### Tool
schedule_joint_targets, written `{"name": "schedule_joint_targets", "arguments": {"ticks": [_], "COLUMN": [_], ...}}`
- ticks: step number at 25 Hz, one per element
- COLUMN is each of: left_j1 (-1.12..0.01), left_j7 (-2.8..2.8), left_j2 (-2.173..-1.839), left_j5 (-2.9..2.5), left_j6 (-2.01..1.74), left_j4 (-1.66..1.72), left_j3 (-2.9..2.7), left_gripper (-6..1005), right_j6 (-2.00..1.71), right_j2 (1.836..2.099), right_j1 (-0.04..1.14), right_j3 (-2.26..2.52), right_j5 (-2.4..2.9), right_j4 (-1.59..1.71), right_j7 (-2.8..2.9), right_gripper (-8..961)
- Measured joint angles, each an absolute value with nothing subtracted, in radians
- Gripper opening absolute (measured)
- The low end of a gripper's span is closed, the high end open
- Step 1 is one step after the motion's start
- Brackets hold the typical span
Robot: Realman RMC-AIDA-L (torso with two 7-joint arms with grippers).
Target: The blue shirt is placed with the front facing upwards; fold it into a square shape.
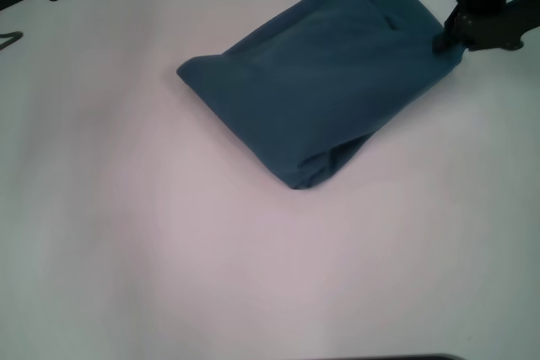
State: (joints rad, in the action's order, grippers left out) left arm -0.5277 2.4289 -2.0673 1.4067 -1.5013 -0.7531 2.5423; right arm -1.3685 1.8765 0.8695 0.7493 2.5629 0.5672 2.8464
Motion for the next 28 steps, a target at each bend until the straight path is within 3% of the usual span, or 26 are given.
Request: {"name": "schedule_joint_targets", "arguments": {"ticks": [6, 13, 20, 23, 28], "left_j1": [-0.523, -0.524, -0.522, -0.517, -0.501], "left_j7": [2.429, 2.431, 2.435, 2.45, 2.514], "left_j2": [-2.068, -2.069, -2.061, -2.053, -2.029], "left_j5": [1.407, 1.408, 1.409, 1.407, 1.379], "left_j6": [-1.504, -1.501, -1.497, -1.53, -1.593], "left_j4": [-0.752, -0.75, -0.746, -0.745, -0.722], "left_j3": [2.543, 2.543, 2.548, 2.546, 2.508], "left_gripper": [921, 920, 920, 920, 920], "right_j6": [-1.368, -1.451, -1.607, -1.619, -1.601], "right_j2": [1.861, 1.863, 1.904, 1.932, 2.008], "right_j1": [0.84, 0.803, 0.728, 0.666, 0.521], "right_j3": [0.742, 0.712, 0.708, 0.701, 0.639], "right_j5": [2.559, 2.485, 2.227, 2.165, 2.1], "right_j4": [0.663, 0.796, 0.895, 0.92, 1.009], "right_j7": [2.801, 2.734, 2.354, 2.082, 1.721], "right_gripper": [107, 296, 568, 578, 587]}}
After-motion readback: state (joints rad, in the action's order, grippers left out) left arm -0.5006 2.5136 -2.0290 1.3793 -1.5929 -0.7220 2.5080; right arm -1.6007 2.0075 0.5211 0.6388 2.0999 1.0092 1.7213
